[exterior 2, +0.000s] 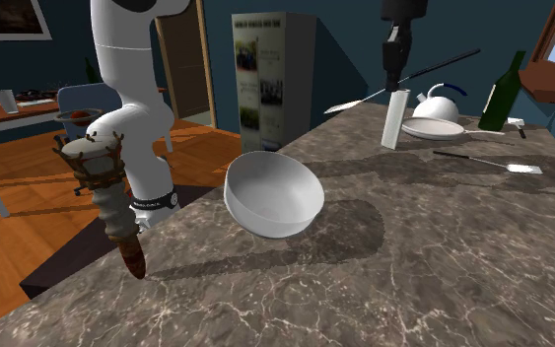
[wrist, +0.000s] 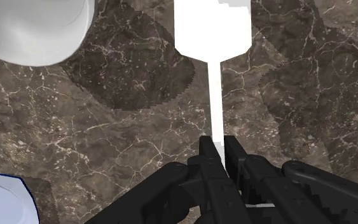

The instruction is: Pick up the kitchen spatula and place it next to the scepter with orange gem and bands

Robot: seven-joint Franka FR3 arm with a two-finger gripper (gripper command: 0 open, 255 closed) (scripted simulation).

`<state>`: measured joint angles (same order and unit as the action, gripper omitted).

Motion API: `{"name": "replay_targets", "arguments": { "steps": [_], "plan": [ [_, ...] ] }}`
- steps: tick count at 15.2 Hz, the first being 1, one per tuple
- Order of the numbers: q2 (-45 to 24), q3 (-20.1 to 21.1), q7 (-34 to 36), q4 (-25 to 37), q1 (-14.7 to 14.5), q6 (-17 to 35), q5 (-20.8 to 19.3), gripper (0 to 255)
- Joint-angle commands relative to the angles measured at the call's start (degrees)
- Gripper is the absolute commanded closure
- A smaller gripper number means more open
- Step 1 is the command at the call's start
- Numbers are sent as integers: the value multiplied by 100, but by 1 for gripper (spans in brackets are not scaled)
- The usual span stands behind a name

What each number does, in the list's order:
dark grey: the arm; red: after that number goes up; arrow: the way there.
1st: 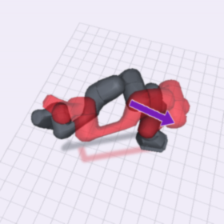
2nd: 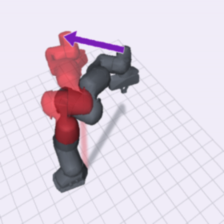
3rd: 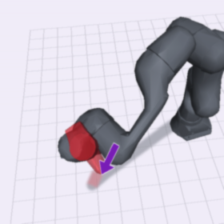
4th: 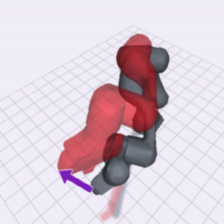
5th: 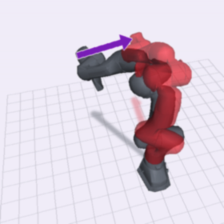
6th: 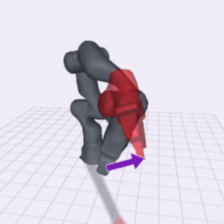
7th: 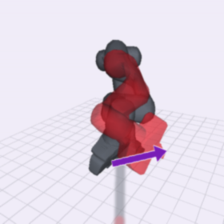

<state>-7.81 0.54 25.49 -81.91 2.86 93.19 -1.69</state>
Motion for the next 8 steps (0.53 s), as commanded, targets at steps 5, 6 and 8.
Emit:
{"name": "replay_targets", "arguments": {
  "steps": [5, 6, 8],
  "plan": [
    [-204, -1, -16, 761, -1, -560, -2, 255],
    [-244, -1, -18, 897, -2, -655, -2, 255],
    [-334, 0, -23, 1185, -3, -853, -4, 255]
  ]
}}
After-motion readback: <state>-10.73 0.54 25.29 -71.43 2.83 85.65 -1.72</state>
